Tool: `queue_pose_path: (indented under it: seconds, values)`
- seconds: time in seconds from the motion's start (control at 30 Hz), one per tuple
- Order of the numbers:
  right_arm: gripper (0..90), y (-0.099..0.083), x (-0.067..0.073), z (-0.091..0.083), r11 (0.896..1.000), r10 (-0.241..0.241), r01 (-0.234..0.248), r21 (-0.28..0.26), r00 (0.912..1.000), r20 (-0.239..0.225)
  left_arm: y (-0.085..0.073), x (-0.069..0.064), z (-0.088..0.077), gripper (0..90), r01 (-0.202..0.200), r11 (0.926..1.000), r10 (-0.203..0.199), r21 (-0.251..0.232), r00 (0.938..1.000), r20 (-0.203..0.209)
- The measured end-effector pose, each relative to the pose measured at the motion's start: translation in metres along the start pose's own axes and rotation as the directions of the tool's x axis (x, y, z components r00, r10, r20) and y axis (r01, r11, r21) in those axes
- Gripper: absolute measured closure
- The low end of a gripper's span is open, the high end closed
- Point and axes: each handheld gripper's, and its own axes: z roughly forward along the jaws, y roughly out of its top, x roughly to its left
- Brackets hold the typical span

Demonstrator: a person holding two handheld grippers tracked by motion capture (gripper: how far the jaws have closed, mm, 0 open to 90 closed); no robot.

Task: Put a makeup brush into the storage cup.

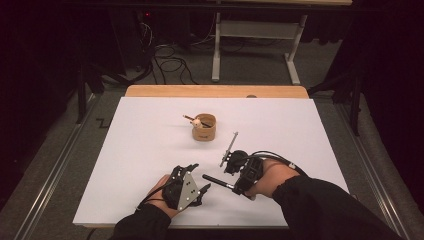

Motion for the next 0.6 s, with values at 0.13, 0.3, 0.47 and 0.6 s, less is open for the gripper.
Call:
queue_pose_path:
  seconds: [0.13, 0.3, 0.47, 0.6]
  values:
    - [78.4, 0.004, 0.001, 0.001, 1.000, -0.006, 0.006, 0.001, 0.9999, -0.012, 0.000, -0.001, -0.001, 36.3, -0.012, 0.9998, 0.012, -0.014, 0.9999, 0.007]
    - [78.4, 0.010, 0.003, 0.003, 1.000, -0.016, 0.017, 0.015, 0.9997, -0.015, -0.001, -0.002, -0.002, 41.9, -0.028, 0.9993, 0.028, -0.026, 0.9995, 0.011]
    - [78.4, 0.013, 0.004, 0.003, 1.000, -0.016, 0.016, 0.024, 0.9997, -0.020, -0.001, -0.004, -0.002, 47.1, -0.043, 0.9985, 0.044, -0.033, 0.9987, 0.026]
    - [78.4, 0.015, 0.003, 0.004, 1.000, -0.015, 0.015, 0.025, 0.9998, -0.014, 0.000, -0.005, -0.002, 50.2, -0.060, 0.9977, 0.061, -0.032, 0.9976, 0.033]
